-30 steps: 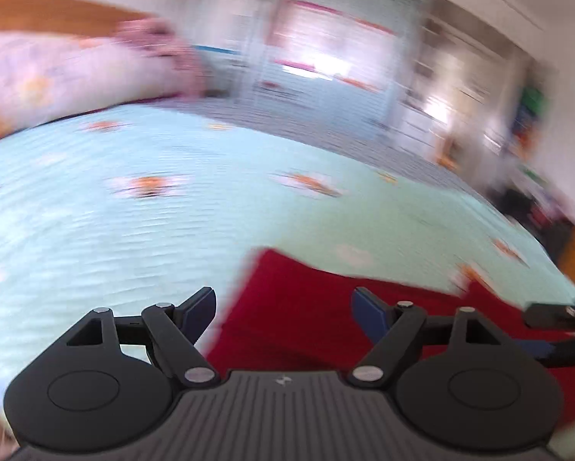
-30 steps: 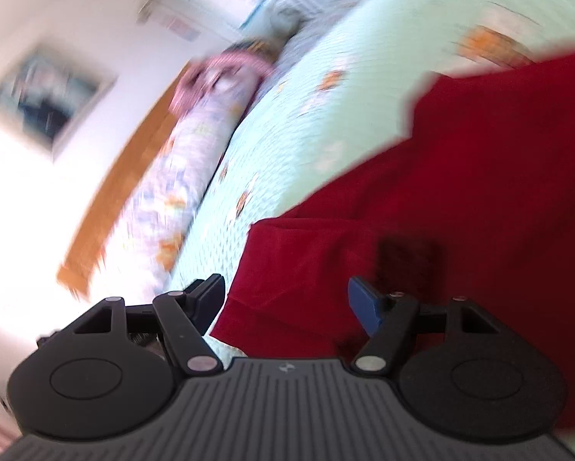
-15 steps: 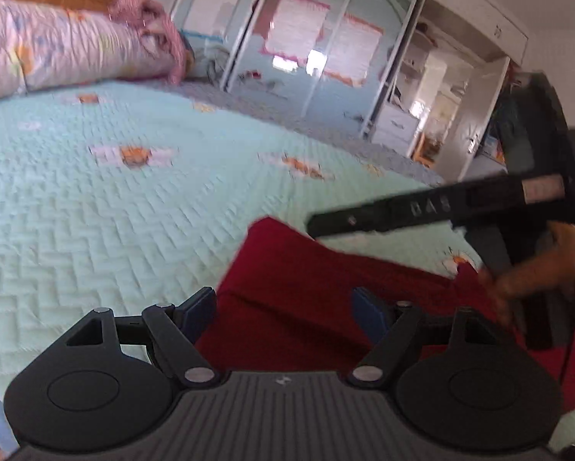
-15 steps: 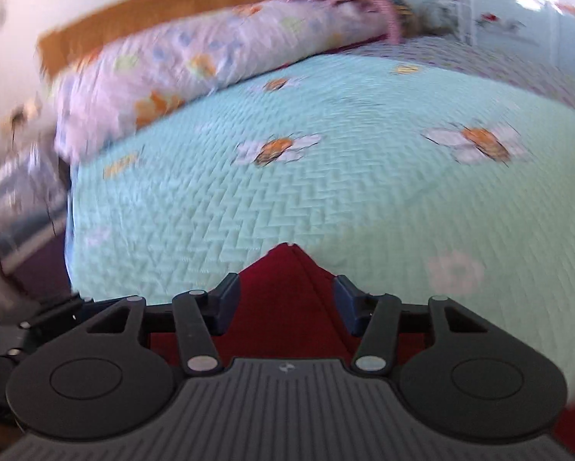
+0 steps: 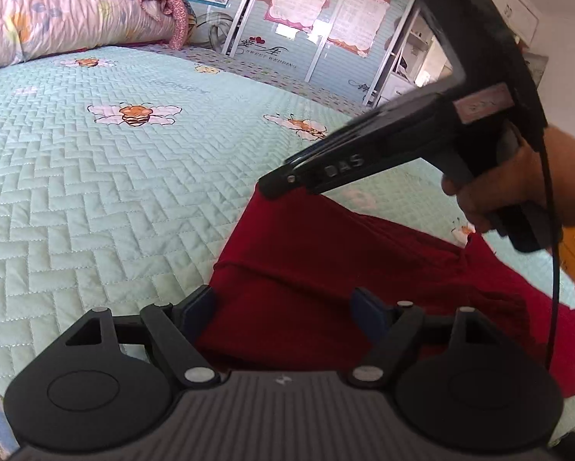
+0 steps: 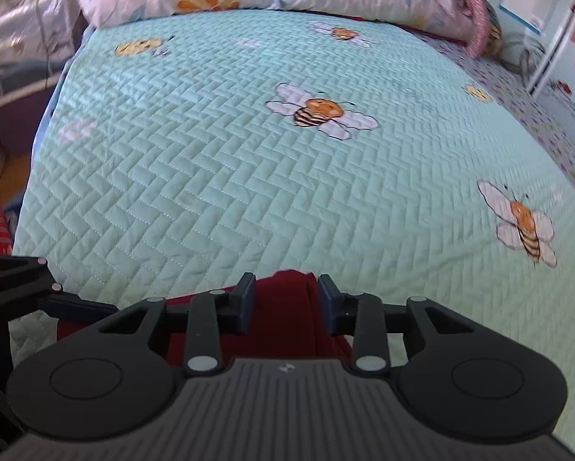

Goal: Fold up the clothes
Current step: 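Grasp the sweater edge with the right gripper and lift it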

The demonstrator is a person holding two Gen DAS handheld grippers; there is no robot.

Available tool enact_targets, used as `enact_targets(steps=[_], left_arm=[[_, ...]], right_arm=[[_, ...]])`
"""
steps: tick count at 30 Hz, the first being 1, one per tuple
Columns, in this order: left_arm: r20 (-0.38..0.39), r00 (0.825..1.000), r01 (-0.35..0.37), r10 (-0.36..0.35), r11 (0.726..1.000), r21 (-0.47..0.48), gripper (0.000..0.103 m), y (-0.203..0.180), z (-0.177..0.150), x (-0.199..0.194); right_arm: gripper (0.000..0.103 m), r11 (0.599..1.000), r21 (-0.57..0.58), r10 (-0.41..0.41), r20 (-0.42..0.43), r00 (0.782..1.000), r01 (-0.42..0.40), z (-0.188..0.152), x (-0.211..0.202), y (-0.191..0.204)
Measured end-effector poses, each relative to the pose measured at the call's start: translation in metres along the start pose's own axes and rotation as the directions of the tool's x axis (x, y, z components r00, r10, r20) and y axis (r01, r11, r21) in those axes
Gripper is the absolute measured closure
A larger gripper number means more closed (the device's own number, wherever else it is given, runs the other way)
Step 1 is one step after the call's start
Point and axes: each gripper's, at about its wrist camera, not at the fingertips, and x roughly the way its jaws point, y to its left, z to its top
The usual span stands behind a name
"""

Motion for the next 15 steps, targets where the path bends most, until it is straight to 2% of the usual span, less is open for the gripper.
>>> enact_targets(steps=[5, 7, 12, 15], left_arm=[[-0.004, 1.000, -0.002, 0.002, 1.000, 0.011, 0.021, 0.000, -0.001, 0.001], [-0.006, 1.000, -0.003, 0.003, 1.000, 0.015, 0.021, -0.001, -0.001, 0.001], [-0.009, 1.000, -0.004, 0.005, 1.000, 0.027, 0.020, -0.001, -0.002, 0.002], [-0.011, 1.000, -0.005, 0.006, 0.999, 0.034, 0.020, -0.001, -0.003, 0.003]], right_arm=[[0.072, 0.996, -0.086, -0.028, -0.058, 0.998, 0.023, 0.008, 0.009, 0.012], [0.094, 0.993, -0.115, -0.037, -0.078, 0.996, 0.027, 0.011, 0.012, 0.017], [0.096, 0.979, -0.199, -0.075, -0.111, 0.991, 0.052, 0.014, 0.016, 0.031], [0.098, 0.956, -0.274, -0.137, -0.102, 0.985, 0.104, 0.014, 0.017, 0.038]])
